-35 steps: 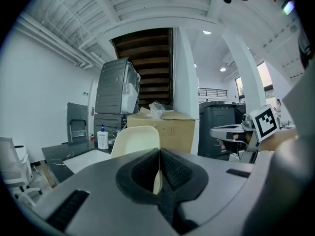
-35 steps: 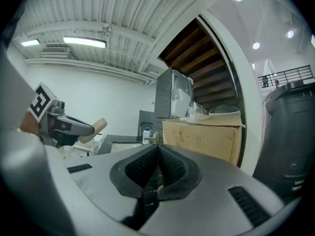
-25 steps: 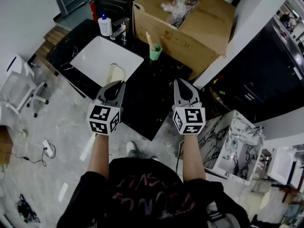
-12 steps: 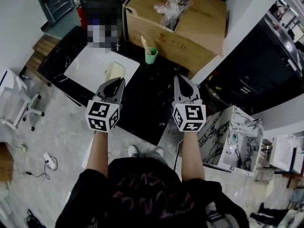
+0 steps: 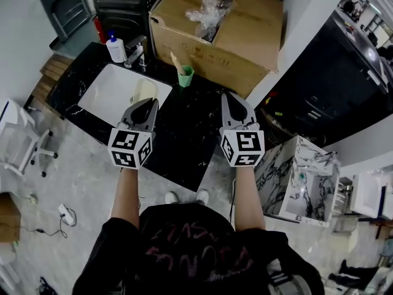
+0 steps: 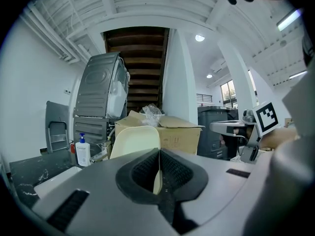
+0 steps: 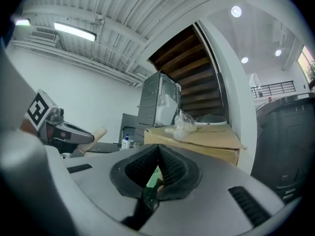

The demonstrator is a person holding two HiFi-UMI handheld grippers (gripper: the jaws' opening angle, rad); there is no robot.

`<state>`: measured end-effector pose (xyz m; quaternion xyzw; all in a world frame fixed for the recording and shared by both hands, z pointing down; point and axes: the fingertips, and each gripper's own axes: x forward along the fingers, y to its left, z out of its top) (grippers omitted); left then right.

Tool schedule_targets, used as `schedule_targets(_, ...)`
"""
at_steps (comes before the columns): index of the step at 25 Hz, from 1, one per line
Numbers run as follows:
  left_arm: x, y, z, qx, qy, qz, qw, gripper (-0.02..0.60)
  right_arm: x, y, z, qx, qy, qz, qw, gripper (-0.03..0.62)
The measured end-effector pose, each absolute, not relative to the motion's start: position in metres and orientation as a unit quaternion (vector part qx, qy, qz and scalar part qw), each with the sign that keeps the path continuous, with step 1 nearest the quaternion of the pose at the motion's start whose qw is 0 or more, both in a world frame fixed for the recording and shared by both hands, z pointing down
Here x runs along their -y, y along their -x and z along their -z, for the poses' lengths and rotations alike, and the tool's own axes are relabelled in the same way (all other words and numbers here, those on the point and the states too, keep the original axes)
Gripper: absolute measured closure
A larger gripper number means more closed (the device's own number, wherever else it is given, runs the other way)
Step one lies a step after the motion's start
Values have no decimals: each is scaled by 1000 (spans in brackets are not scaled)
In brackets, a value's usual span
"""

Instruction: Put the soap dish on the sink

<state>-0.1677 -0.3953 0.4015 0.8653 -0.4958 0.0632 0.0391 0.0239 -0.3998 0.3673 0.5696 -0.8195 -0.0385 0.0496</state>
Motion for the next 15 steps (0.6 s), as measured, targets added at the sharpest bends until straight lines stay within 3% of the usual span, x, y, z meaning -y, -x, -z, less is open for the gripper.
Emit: schedule_targets(15, 429, 118, -475, 458, -868, -162, 102, 558, 414, -65, -361, 818, -573, 38, 44, 582)
